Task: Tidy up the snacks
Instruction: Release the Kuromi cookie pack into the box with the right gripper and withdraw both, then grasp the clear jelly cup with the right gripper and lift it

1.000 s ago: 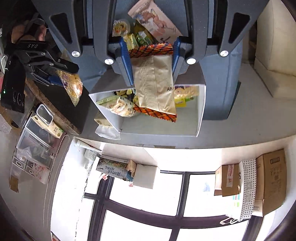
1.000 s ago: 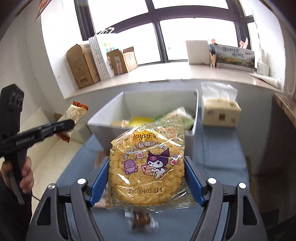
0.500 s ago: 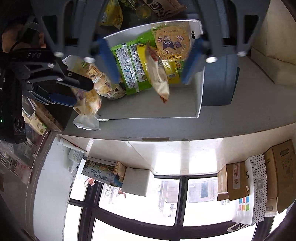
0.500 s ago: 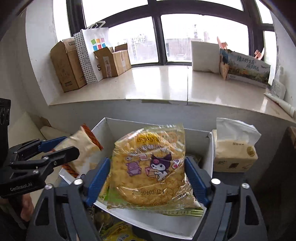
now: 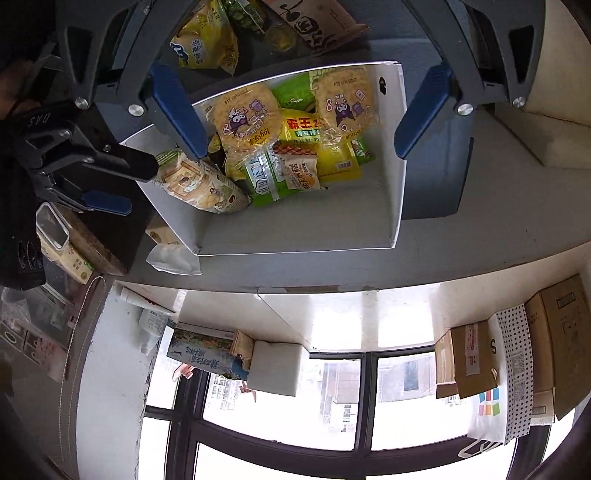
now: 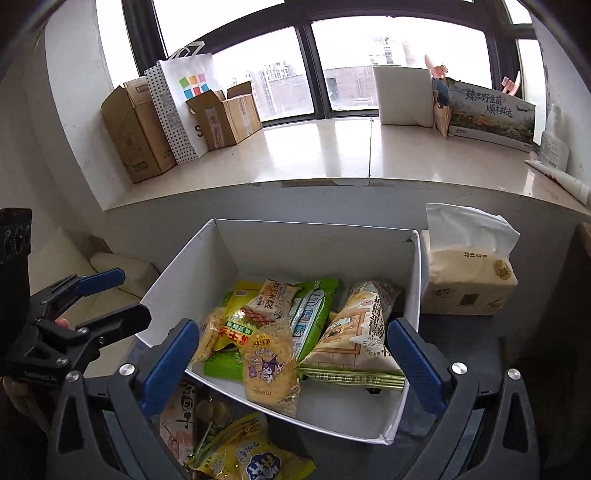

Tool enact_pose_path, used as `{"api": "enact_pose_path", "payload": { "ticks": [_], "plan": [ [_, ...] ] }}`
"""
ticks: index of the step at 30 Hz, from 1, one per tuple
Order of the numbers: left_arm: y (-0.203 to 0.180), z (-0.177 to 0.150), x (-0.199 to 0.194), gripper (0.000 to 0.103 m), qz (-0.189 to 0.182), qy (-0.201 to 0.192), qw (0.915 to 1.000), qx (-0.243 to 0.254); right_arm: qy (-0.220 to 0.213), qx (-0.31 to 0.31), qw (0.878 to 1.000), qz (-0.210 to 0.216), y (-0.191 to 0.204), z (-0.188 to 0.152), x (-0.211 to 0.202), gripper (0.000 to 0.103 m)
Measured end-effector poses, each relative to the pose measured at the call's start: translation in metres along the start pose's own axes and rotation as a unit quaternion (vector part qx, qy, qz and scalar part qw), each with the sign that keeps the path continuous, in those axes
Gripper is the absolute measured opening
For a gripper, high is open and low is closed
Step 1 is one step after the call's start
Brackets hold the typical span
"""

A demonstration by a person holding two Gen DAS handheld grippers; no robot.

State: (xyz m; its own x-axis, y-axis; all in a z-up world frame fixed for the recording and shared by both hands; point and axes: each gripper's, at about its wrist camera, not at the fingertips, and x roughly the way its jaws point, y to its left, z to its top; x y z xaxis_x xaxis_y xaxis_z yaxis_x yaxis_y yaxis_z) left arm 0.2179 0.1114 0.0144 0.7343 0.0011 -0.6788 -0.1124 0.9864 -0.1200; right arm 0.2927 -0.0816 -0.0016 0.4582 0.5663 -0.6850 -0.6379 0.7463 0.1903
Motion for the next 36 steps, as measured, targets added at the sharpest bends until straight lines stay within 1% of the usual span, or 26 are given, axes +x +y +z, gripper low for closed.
{"api": "enact_pose_path", "payload": {
  "ticks": [2,5,7,9,11,14,15,17,19,22,24,26,27,30,31,33,34,36],
  "plan": [
    [-0.001,-0.001,-0.003,0.103,0.001,0.0,1.0,0.0,-0.004,-0.013,1.0,-0.004,0.005,-0.003,-0.006,0.103],
    [-0.001,-0.01,-0.012,0.103,-0.001,0.002,0.9999,-0.01,-0.013,-0.019,1.0,0.009,0.012,-0.011,-0.02,0.103],
    [-0.006,-0.023,-0.025,0.103,-0.003,-0.003,1.0,-0.004,-0.021,-0.023,0.999,0.023,0.016,-0.021,-0.033,0.103],
    [-0.012,-0.04,-0.041,0.103,0.02,-0.013,0.9997,0.01,-0.032,-0.027,0.998,0.044,0.019,-0.035,-0.049,0.103],
    [-0.017,-0.056,-0.057,0.103,0.035,-0.024,0.999,0.012,-0.041,-0.027,0.998,0.042,0.022,-0.052,-0.064,0.103],
    [-0.023,-0.082,-0.081,0.103,0.041,-0.034,0.9986,-0.001,-0.043,-0.029,0.998,0.03,0.03,-0.085,-0.081,0.103],
    [-0.025,-0.091,-0.087,0.103,0.044,-0.037,0.9983,-0.007,-0.042,-0.032,0.998,0.032,0.033,-0.098,-0.086,0.103],
    [-0.03,-0.11,-0.096,0.103,0.051,-0.035,0.998,-0.013,-0.035,-0.018,0.999,0.028,0.036,-0.124,-0.091,0.103],
    [-0.032,-0.127,-0.104,0.103,0.059,-0.035,0.9973,-0.028,-0.021,-0.007,1.0,0.022,0.04,-0.152,-0.091,0.103],
    [-0.031,-0.153,-0.11,0.103,0.049,-0.023,0.9973,-0.05,0.002,-0.004,1.0,0.003,0.044,-0.187,-0.085,0.103],
    [-0.03,-0.168,-0.109,0.103,0.037,-0.009,0.9976,-0.058,0.022,-0.008,1.0,-0.017,0.044,-0.202,-0.075,0.103],
    [-0.031,-0.177,-0.108,0.103,0.048,-0.001,0.9971,-0.06,0.052,-0.019,0.998,-0.029,0.045,-0.21,-0.059,0.103],
    [-0.031,-0.18,-0.106,0.103,0.047,0.004,0.997,-0.06,0.06,-0.029,0.997,-0.036,0.048,-0.212,-0.054,0.103],
    [-0.027,-0.187,-0.103,0.103,0.044,0.009,0.9966,-0.069,0.066,-0.044,0.996,-0.039,0.054,-0.21,-0.042,0.103],
    [-0.027,-0.188,-0.101,0.103,0.042,0.013,0.9965,-0.071,0.069,-0.046,0.996,-0.044,0.056,-0.208,-0.038,0.103],
    [-0.024,-0.192,-0.097,0.103,0.041,0.02,0.9959,-0.078,0.088,-0.047,0.993,-0.057,0.06,-0.205,-0.027,0.103],
    [-0.024,-0.193,-0.096,0.103,0.04,0.023,0.9959,-0.078,0.088,-0.043,0.993,-0.061,0.061,-0.202,-0.023,0.103],
    [-0.023,-0.196,-0.093,0.103,0.042,0.027,0.9958,-0.076,0.081,-0.035,0.995,-0.042,0.064,-0.197,-0.018,0.103]
  ]
}}
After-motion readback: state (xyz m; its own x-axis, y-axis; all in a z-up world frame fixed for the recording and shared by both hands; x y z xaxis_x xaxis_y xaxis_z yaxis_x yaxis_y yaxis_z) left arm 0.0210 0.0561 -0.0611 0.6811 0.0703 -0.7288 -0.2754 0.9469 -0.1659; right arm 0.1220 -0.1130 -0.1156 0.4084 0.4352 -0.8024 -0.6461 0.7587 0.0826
